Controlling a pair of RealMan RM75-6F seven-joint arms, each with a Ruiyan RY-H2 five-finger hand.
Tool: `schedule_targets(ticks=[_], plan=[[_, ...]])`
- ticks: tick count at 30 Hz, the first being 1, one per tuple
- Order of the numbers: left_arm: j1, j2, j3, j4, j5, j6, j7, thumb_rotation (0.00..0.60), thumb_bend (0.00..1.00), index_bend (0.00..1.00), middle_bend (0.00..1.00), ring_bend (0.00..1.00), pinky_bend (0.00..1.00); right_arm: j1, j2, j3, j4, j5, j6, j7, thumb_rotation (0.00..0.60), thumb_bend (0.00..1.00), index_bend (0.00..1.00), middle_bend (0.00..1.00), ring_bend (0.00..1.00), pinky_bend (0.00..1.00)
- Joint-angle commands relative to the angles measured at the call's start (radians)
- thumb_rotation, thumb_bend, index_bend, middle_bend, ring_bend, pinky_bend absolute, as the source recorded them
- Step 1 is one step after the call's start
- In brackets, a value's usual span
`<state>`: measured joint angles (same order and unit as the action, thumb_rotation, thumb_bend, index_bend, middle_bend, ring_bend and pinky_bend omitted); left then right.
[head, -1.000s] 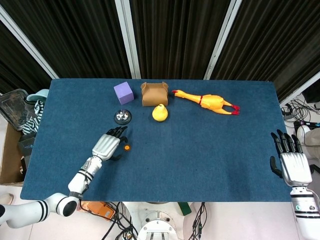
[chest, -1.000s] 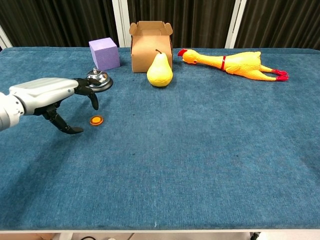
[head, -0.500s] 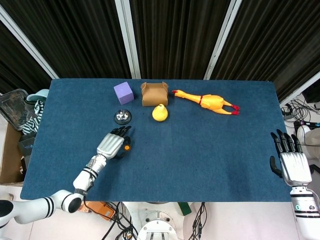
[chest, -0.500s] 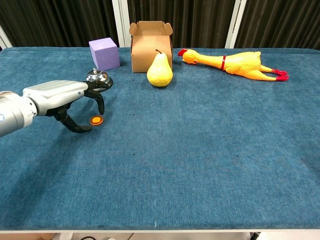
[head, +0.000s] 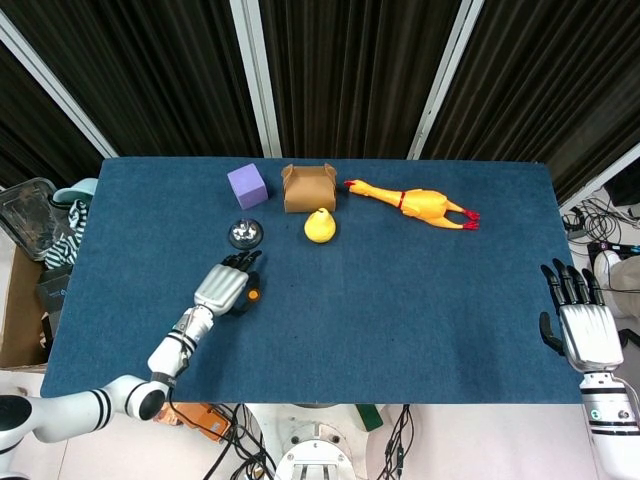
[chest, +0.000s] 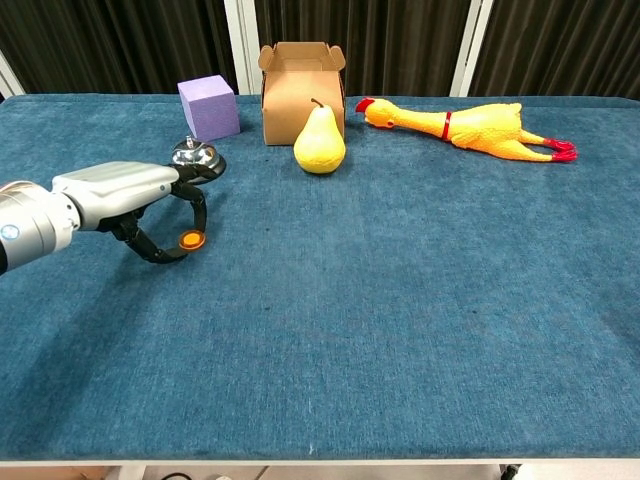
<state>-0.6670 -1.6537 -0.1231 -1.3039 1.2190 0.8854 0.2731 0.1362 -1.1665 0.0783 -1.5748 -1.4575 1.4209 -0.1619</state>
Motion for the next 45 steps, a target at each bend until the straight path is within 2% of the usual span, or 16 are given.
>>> schedule_targets(ticks=[1,8,17,25,33,38,45], plan=[[-0.002,0.007,0.003,-0.003,-0.005,-0.006,0.003,0.6,0.3,0.47,0.04,0.0,0.13,0.0,0.0,0.0,0.0,0.0,-0.001,0.0,0.6,0.69,0.0,0.03,0.11,0.08],[-0.001,0.046,0.006,-0.043,-0.002,0.012,0.016,0.6,0.32,0.49,0.05,0.0,0.13,0.0,0.0,-0.002,-0.003,-0.001,-0.001,-0.001,0.6,0.69,0.0,0.03,0.11,0.08],[0.009,0.238,-0.009,-0.181,-0.013,0.043,0.058,0.6,0.32,0.49,0.07,0.0,0.14,0.001,0.001,-0.003,-0.013,0.003,-0.006,0.001,0.6,0.69,0.0,0.03,0.11,0.08],[-0.007,0.43,-0.039,-0.358,-0.077,0.065,0.183,0.6,0.32,0.49,0.07,0.0,0.14,0.0,0.002,0.0,-0.023,0.017,-0.011,-0.003,0.6,0.69,0.0,0.03,0.11,0.08],[-0.054,0.569,-0.068,-0.545,-0.125,0.093,0.338,0.6,0.32,0.49,0.07,0.0,0.14,-0.001,0.003,-0.001,-0.027,0.018,-0.01,-0.005,0.6,0.69,0.0,0.03,0.11,0.08],[-0.084,0.628,-0.081,-0.632,-0.178,0.109,0.417,0.6,0.32,0.49,0.07,0.0,0.14,-0.001,0.004,0.0,-0.026,0.017,-0.01,-0.003,0.6,0.69,0.0,0.03,0.11,0.08],[-0.11,0.67,-0.077,-0.696,-0.225,0.132,0.475,0.6,0.32,0.49,0.07,0.0,0.14,-0.001,0.003,0.0,-0.027,0.018,-0.01,-0.002,0.6,0.69,0.0,0.03,0.11,0.08]])
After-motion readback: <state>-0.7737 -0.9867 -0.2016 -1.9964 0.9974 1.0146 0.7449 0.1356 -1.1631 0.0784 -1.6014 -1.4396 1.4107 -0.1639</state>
